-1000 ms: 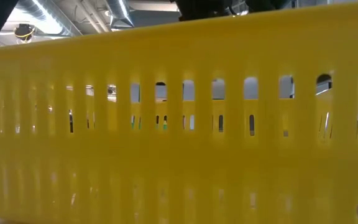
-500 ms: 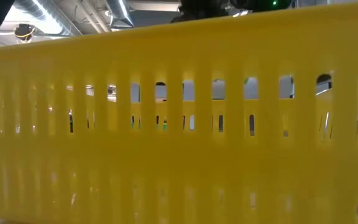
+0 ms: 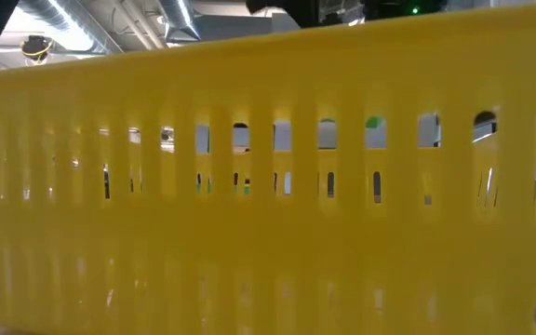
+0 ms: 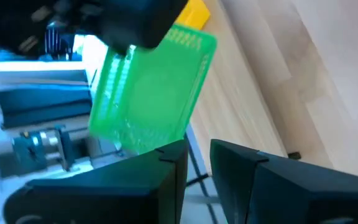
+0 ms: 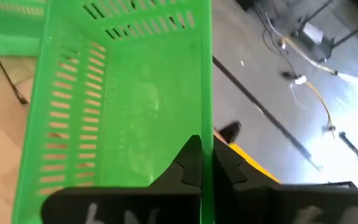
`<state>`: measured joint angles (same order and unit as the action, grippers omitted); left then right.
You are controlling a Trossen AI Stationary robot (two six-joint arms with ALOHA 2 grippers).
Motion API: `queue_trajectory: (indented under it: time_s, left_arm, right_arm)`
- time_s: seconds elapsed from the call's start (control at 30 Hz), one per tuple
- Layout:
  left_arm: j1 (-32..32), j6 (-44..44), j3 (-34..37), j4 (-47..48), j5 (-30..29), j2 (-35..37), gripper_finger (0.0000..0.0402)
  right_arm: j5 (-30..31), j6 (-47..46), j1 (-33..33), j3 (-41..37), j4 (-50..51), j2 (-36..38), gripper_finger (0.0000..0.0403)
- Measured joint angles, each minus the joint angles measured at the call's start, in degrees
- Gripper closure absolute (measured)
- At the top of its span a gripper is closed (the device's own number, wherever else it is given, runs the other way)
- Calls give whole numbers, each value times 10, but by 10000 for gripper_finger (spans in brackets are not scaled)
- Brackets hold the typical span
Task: Stack baskets on shelf by color
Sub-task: Put the bottom green basket on the shelf
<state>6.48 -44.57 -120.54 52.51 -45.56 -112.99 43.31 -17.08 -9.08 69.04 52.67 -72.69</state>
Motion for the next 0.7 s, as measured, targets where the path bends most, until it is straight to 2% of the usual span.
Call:
queue_trajectory:
  time_s: [0.17,0.37,0.43,0.53,0.7]
  left_arm:
    - [0,50,-51,60,0,0,338]
    - [0,93,-109,103,-3,0,338]
    - [0,105,-124,117,-6,0,338]
    - [2,149,-145,147,-35,0,338]
    - [4,197,-142,177,-39,10,338]
  right_arm:
    - [-3,-40,-9,0,20,16,403]
    - [-37,-158,-39,0,30,28,403]
    - [-56,-227,-58,0,46,28,403]
    - [-127,-331,-90,0,78,28,403]
    - [-187,-342,-128,0,77,26,403]
